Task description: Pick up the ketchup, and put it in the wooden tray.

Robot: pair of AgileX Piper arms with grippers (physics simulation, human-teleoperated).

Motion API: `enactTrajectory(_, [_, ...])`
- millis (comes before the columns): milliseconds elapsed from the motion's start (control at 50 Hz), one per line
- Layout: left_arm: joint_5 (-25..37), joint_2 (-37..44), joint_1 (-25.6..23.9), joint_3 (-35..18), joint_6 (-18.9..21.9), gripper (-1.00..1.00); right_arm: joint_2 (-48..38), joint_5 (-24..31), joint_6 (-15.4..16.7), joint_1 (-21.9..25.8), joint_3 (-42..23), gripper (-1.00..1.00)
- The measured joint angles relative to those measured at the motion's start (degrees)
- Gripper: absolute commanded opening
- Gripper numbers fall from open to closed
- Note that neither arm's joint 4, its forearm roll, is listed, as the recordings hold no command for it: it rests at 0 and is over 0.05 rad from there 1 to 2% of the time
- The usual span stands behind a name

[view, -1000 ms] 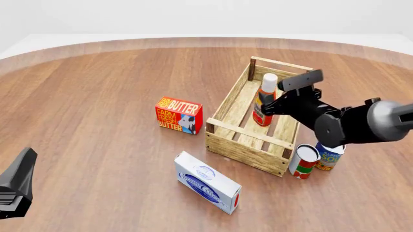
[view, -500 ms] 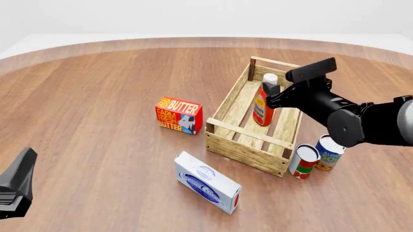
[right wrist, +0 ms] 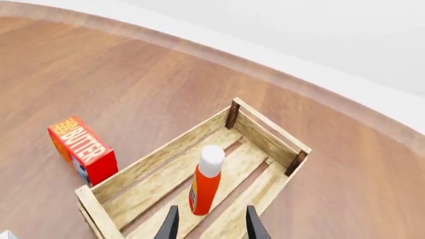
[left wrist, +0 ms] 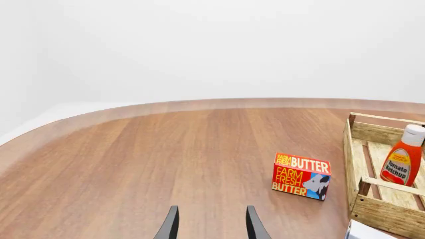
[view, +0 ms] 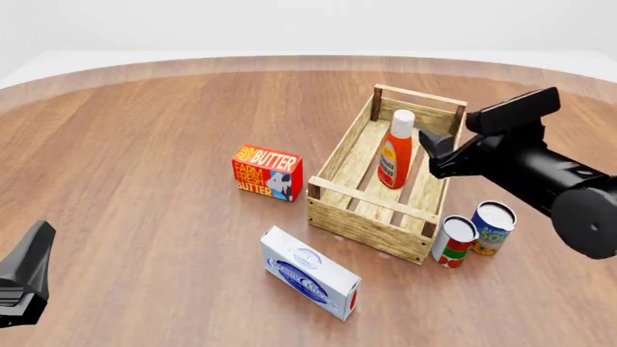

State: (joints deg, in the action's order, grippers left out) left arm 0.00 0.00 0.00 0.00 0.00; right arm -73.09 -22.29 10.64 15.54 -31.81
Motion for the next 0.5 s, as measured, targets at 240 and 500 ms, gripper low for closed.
enactTrajectory(240, [0.0, 0.0, 0.0, 0.0, 0.0, 1.0, 13.7, 7.5, 1.1, -1.0, 6.3, 1.0])
enactTrajectory(500, [0.0, 0.0, 0.0, 0.0, 0.0, 1.0, 27.9, 15.6, 1.3, -3.0, 12.1, 1.0])
